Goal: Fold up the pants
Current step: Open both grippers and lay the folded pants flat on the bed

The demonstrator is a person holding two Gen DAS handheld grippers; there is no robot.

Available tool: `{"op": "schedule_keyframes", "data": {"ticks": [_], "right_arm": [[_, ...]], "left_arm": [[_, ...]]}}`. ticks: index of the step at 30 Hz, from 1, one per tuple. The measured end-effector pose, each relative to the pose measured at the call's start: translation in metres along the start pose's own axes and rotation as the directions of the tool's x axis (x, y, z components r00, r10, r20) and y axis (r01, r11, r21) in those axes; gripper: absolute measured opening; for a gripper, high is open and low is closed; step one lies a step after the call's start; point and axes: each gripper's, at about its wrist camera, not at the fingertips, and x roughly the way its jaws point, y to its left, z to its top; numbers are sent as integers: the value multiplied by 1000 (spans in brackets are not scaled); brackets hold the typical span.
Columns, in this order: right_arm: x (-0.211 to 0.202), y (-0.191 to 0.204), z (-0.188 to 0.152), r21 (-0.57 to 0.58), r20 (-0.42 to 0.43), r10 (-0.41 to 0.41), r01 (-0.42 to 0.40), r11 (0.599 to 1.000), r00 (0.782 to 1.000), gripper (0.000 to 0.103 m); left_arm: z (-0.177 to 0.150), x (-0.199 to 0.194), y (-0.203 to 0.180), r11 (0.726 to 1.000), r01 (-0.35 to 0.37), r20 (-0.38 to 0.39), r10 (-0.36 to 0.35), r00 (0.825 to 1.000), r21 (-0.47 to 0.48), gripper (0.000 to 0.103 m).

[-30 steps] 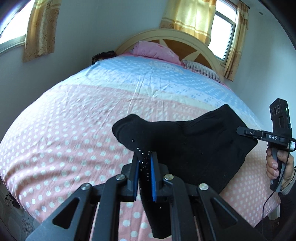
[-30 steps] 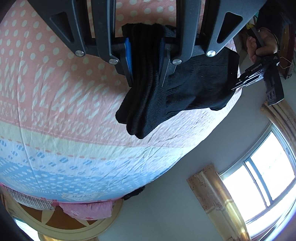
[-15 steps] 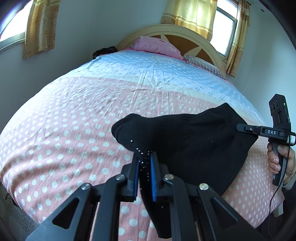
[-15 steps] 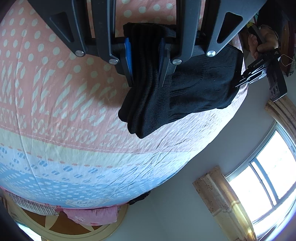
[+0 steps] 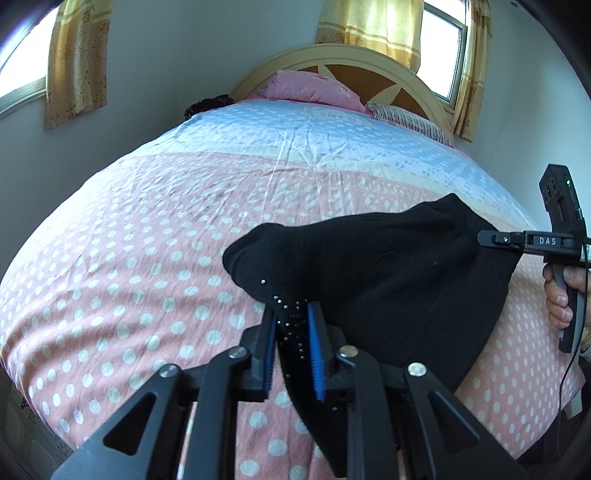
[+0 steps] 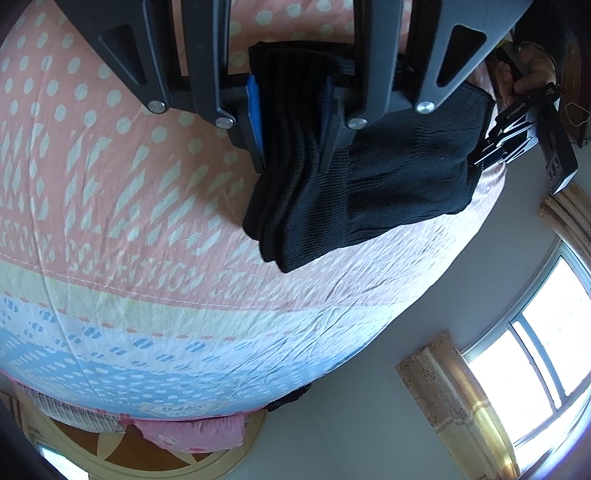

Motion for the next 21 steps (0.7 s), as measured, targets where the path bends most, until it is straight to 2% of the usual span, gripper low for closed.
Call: {"op": "schedule_keyframes", "data": {"ticks": [4,9,12,16,18,20,21], "right_arm": [[2,1,-3,-15,1,-31,31,999,1000,31],[-2,-5,-5,18,23,-64,64,998,998,49],[-4,-8,-6,42,34,-77,76,996,996,54],[-9,-9,-8,60,49,-125,122,991,991,59],[-22,-11,-10,89,83,-155,148,985,984,60],[-41,-10,-14,121,132,-218,202,972,967,60],[-52,-9,-17,146,161,-264,242,959,951,60]], "left_arm": [[-4,2,0,999,-41,9,41,999,17,42],[-8,6,7,998,-61,14,61,998,-2,64],[-10,7,13,997,-73,18,73,997,-22,74],[-12,5,20,997,-70,20,71,997,-38,79],[-14,6,21,996,-76,23,77,997,-43,85],[-16,5,24,996,-72,23,74,997,-58,86],[-15,3,25,995,-72,14,73,997,-63,86]]}}
